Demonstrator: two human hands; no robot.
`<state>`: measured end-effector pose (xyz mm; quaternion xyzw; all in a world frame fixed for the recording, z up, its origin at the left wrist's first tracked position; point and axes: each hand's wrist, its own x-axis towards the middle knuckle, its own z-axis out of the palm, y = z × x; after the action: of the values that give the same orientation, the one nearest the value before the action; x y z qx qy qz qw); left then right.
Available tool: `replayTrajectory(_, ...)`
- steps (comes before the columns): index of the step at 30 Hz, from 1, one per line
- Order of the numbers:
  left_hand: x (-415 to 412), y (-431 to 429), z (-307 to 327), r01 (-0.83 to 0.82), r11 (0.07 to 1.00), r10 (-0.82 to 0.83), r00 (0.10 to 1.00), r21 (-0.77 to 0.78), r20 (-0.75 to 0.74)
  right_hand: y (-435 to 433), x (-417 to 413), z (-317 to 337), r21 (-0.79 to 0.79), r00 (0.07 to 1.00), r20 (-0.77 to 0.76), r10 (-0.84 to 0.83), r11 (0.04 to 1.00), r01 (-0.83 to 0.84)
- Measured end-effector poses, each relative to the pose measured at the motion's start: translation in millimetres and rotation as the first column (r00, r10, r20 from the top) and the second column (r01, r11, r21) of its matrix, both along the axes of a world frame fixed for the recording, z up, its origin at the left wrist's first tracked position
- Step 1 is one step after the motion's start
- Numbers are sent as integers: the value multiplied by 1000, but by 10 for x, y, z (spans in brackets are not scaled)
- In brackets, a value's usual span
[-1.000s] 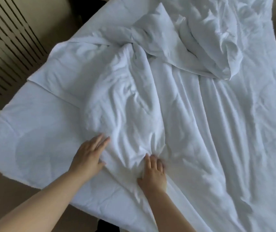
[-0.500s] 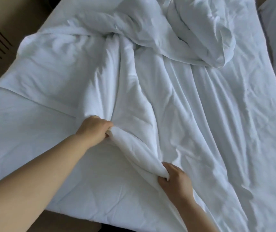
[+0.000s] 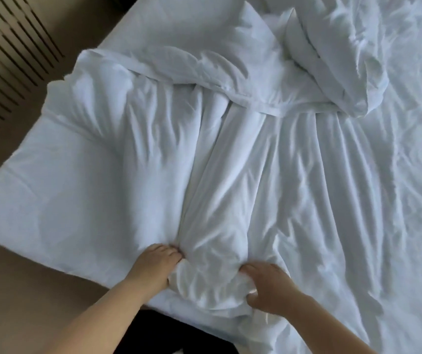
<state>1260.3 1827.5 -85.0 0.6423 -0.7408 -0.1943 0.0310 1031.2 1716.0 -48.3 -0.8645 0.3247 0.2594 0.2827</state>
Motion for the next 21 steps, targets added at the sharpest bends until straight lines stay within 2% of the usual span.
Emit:
replayTrajectory(1,44,14,-2,24,1000,-24,1000,2,-10,-15,67,49,-27,1000,22,3,1000,-3)
replayTrajectory(3,179,113,4,69,996,-66,996,55,-61,0,247,118,-209,988,153,14,978,18)
replayTrajectory(5,338,229,57,113,992,-109,993,63,-54,93,468,103,-284,944,323,-68,945,165)
replayTrajectory(8,685,252,180,45,996,-48,998,-82,-42,205,1042,22,-295,864,477,-162,897,331)
replayTrajectory(10,1024,170,195,-84,976,49,984,-202,-170,259,1575,-46,-354,840,520,-157,855,379)
replayTrajectory(12,1526,4,140,-269,927,207,948,-262,-240,281,2179,-145,-348,878,424,-221,855,383)
replayTrajectory(14,2145,-200,52,-417,886,372,900,-203,-226,286,2687,-328,-339,909,259,-327,850,402)
replayTrajectory(15,2462,-303,16,-456,872,428,887,-180,-172,279,2887,-431,-352,911,196,-363,841,411)
replayTrajectory(18,3263,-610,-42,-482,861,497,865,-163,68,266,3206,-739,-388,902,76,-424,821,419)
replayTrajectory(19,3469,-726,-58,-460,873,478,872,-161,105,268,3235,-773,-398,898,56,-436,815,421)
replayTrajectory(21,3768,-968,-104,-313,914,366,910,-258,193,266,3242,-812,-457,892,86,-445,778,432)
